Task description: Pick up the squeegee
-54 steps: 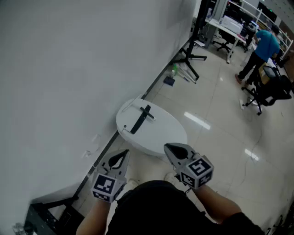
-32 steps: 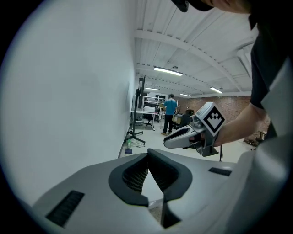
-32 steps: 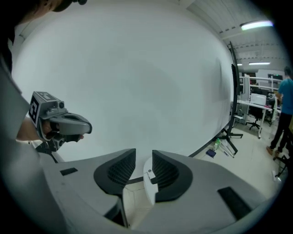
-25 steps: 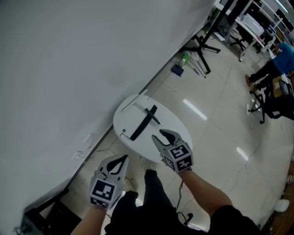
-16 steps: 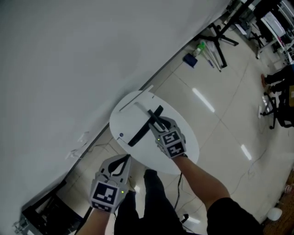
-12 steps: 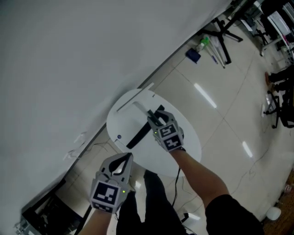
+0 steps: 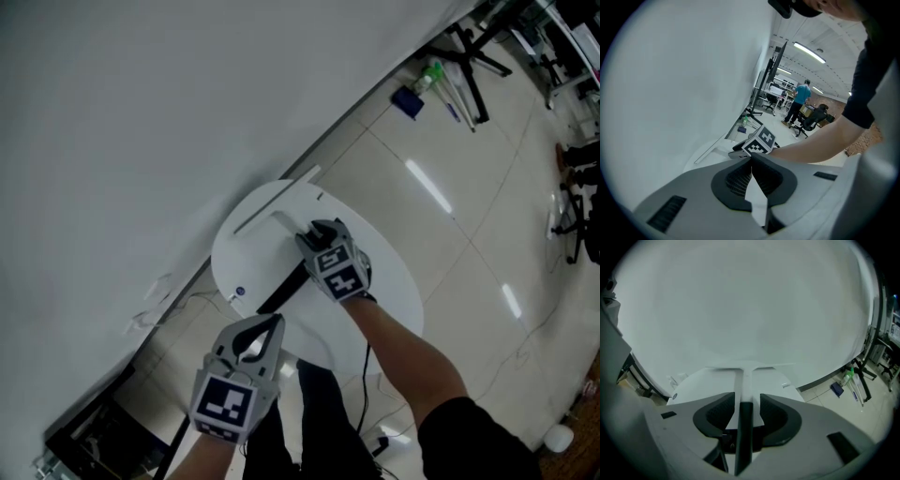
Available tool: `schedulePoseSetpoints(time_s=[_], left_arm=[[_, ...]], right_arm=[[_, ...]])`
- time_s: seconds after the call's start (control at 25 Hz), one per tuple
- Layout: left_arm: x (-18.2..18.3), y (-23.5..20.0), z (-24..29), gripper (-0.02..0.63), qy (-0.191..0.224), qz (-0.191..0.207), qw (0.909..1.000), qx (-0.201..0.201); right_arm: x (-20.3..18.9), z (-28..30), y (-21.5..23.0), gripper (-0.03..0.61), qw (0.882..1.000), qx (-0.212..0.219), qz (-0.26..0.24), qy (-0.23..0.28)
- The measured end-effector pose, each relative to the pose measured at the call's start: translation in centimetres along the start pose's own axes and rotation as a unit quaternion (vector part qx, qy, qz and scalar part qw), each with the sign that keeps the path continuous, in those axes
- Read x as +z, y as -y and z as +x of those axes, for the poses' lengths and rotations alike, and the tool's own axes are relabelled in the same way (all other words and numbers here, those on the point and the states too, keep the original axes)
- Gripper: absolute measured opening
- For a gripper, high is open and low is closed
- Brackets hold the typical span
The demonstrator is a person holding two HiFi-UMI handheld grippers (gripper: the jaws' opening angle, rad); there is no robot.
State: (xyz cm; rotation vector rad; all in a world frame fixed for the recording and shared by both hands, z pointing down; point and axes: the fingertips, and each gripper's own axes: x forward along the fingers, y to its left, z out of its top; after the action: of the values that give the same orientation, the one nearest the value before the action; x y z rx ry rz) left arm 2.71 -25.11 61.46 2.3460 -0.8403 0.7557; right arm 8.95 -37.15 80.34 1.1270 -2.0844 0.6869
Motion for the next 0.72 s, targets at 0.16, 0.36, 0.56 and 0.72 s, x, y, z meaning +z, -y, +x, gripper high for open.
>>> schedulePoseSetpoints(time_s=[0.16, 0.36, 0.56, 0.72], left_arm=[[-0.4, -0.1, 0.4, -0.003, -0.003, -0.004, 1.0, 0.001], [-0.7, -0.1, 0.3, -0.003, 0.003, -0.002, 1.0, 0.004], [-0.7, -0.3, -0.6, -0.003, 0.003, -0.002, 0.9999, 0.014], [-0.8, -0.5, -1.3, -0.003, 0.007, 0.003, 0.9998, 0.016]], right_arm=[[-0.7, 0.4, 0.0, 0.172, 1.0, 0.002, -0.005, -0.007], [-0.7, 0.5, -0.1, 0.12, 0.999, -0.011, -0.036, -0.012], [-0.2, 0.3, -0.3, 0.101, 0.998, -0.018, -0.057, -0.013], [-0.1, -0.1, -0.5, 0.097, 0.999, -0.021, -0.047, -0.004]])
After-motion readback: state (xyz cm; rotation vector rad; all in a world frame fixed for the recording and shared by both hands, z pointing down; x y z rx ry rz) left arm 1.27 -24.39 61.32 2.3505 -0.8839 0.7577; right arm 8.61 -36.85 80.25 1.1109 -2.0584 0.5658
